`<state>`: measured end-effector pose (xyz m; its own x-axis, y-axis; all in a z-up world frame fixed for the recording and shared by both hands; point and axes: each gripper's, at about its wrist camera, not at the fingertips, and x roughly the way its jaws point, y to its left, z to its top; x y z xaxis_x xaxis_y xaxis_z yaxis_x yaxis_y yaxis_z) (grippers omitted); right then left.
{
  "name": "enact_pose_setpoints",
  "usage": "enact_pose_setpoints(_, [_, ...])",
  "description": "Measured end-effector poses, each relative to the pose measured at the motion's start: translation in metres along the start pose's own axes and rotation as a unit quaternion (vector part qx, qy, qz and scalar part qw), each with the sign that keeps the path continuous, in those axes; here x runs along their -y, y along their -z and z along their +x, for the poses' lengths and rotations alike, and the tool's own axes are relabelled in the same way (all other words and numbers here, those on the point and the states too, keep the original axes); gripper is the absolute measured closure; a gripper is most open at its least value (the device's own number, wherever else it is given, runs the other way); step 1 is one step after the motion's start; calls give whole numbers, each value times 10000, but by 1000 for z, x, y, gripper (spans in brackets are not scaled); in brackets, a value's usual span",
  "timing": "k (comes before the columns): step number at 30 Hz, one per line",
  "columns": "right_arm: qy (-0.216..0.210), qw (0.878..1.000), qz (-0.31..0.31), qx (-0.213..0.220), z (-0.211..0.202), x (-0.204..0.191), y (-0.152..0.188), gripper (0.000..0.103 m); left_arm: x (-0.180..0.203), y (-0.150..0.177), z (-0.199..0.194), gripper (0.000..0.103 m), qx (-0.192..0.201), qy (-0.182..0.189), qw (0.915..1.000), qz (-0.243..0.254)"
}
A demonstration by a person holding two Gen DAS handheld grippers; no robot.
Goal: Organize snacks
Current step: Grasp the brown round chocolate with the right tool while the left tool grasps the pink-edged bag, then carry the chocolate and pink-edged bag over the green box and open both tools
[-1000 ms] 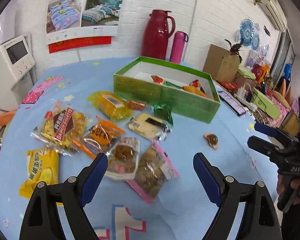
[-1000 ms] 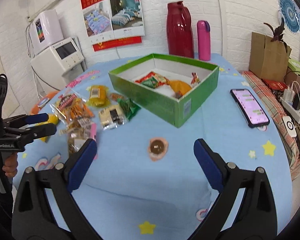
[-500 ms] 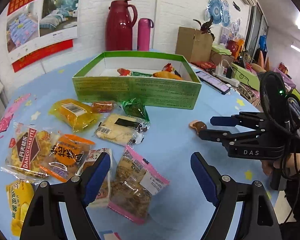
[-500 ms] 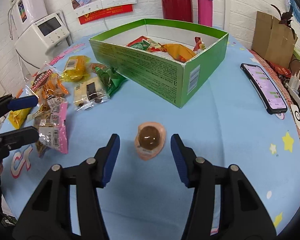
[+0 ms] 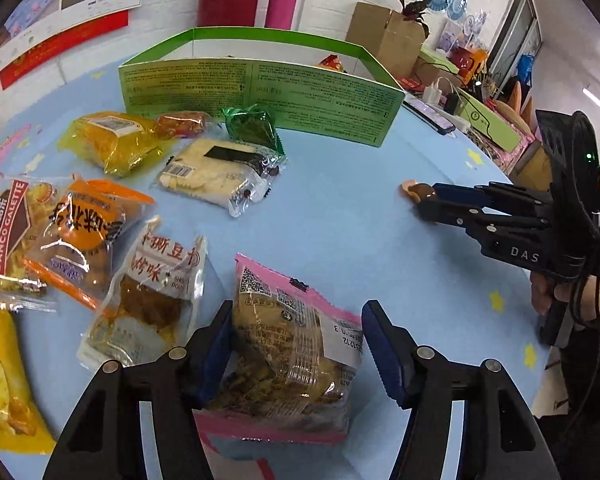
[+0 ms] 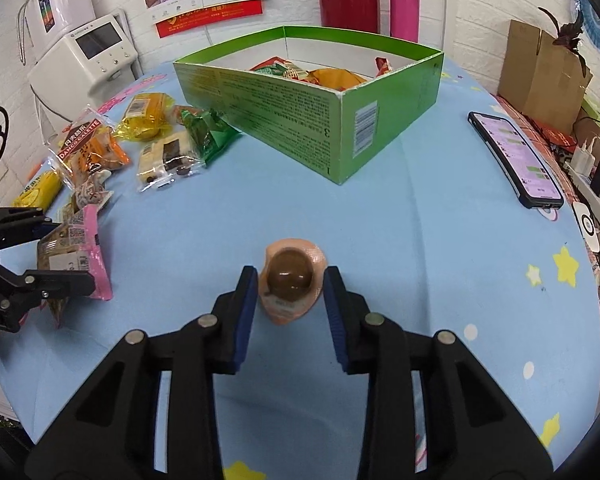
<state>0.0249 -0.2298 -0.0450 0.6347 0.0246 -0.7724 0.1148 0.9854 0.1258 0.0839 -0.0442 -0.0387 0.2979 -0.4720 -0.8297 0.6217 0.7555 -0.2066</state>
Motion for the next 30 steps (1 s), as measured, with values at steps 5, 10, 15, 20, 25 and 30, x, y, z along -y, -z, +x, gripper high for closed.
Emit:
enact_pose_setpoints(5, [-18, 10000, 24, 18, 2, -1, -2, 67, 7, 12, -14, 26, 54, -148, 9998, 122])
enact_pose_setpoints(10, [8, 10000, -2, 28, 2, -3, -2, 67, 8, 21, -10, 26, -34, -191, 9996, 190])
enact_pose_setpoints(15, [27, 10000, -14, 61, 1, -4, -3, 70, 26, 25, -3, 47, 134, -741, 9957, 541])
enact_pose_setpoints(20, [-95, 9996, -51, 252, -20, -10, -2, 71, 33, 16, -10, 49, 301, -529, 9975, 356])
enact_pose_setpoints(25, [-166, 9977, -88, 651, -49, -13, -16, 71, 37, -15, -34, 49, 707, -307, 9969, 137])
enact_pose_setpoints(30, [-157, 9938, -93, 1100, -69, -12, -44, 71, 36, -63, -60, 49, 1334, -488, 9898, -145])
